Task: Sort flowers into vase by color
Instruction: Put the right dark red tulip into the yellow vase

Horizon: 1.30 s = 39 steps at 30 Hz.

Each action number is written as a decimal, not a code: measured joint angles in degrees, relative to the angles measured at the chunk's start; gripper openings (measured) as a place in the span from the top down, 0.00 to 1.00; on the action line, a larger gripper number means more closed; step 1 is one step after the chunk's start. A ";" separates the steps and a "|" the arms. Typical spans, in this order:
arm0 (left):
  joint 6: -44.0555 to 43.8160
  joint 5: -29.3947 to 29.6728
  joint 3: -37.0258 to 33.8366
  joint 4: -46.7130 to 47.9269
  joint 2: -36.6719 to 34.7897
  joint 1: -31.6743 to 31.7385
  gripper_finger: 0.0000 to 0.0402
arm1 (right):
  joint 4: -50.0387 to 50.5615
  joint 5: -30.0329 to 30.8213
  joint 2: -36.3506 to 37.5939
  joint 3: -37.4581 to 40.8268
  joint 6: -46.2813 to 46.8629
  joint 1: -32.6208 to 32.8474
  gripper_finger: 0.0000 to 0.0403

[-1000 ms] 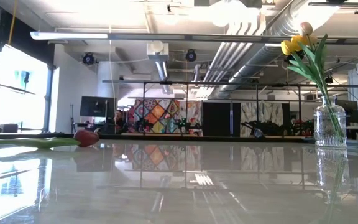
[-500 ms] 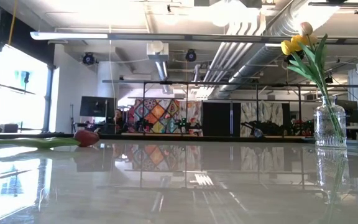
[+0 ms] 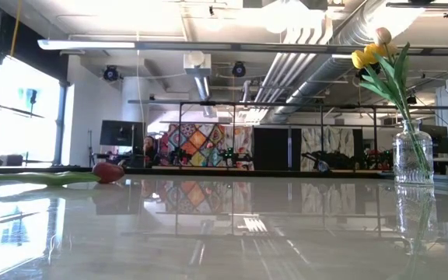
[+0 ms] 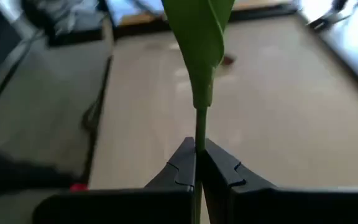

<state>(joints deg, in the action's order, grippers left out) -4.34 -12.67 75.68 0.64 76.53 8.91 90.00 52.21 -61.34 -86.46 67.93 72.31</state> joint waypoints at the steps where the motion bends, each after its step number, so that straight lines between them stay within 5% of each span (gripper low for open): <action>1: 0.00 0.00 0.00 0.00 0.00 0.00 0.62 | 0.00 -1.05 -0.02 0.02 0.23 1.07 1.00; 6: 0.00 -0.02 0.00 0.00 0.00 0.02 0.62 | -0.06 -0.90 -0.02 0.57 2.70 7.58 1.00; 9: 0.00 -0.02 0.00 0.00 0.00 0.00 0.62 | -0.04 4.58 0.39 3.81 5.61 12.12 1.00; 14: 0.00 -0.02 0.01 0.00 0.00 0.02 0.62 | 0.03 10.00 1.27 13.38 17.09 16.59 1.00; 26: 0.00 -0.04 0.02 -0.02 0.00 0.02 0.62 | 0.09 10.65 1.33 27.11 40.84 22.31 1.00; 39: 0.01 -0.04 0.02 -0.01 0.00 0.02 0.62 | -0.02 15.30 1.33 19.19 31.68 22.73 1.00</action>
<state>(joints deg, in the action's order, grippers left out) -4.33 -12.71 75.70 0.63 76.53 8.93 89.97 67.51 -60.01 -67.26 99.61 95.04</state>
